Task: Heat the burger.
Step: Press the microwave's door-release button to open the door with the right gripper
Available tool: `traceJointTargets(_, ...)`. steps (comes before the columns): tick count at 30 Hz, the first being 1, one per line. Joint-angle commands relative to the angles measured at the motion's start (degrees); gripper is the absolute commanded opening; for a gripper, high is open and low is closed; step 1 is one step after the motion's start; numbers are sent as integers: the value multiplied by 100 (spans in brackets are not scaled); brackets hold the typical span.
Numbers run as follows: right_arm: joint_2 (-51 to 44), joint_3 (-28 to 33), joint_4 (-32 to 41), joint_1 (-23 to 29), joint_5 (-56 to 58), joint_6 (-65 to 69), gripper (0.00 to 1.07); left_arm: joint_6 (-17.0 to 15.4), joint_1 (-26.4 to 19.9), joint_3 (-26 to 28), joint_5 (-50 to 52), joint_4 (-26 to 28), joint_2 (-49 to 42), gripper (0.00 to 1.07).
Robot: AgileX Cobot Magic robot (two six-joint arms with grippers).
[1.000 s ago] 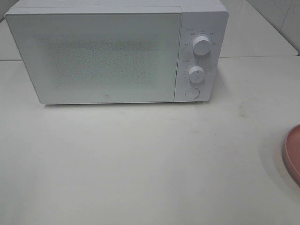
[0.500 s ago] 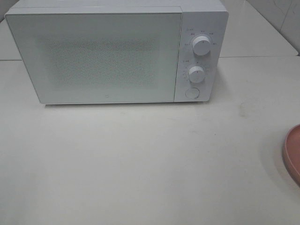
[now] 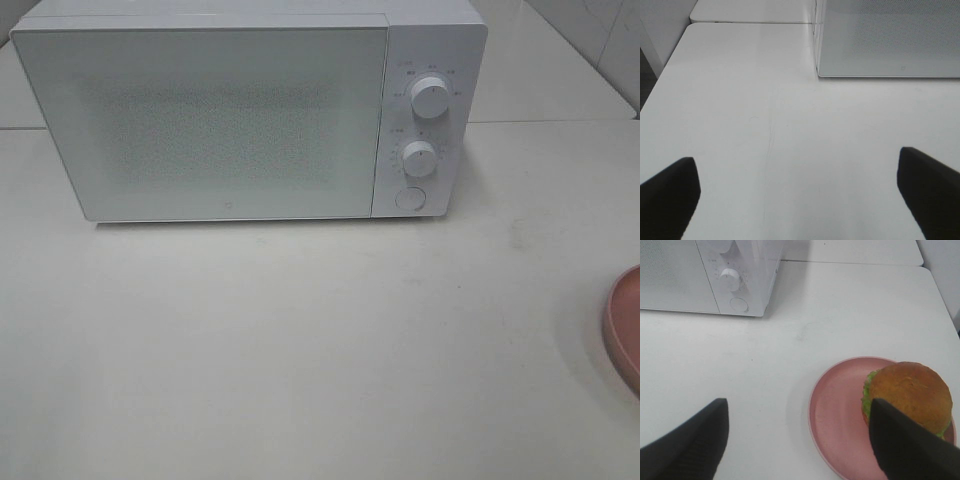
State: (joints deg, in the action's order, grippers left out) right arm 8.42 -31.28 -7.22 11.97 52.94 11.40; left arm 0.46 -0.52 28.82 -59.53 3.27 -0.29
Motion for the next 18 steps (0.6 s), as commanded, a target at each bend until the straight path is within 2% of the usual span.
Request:
traceJointTargets(1,304,52,-11,-29,-441,-34,75,-46,0,-17,6,-17,-143,100)
traceJointTargets(8,831,292,-11,-29,-1066,-34,75,-46,0,-17,6,-17,-143,100)
traceJointTargets(18,1805,791,29,-29,-2670,-34,75,-46,0,-17,6,-17,-143,100)
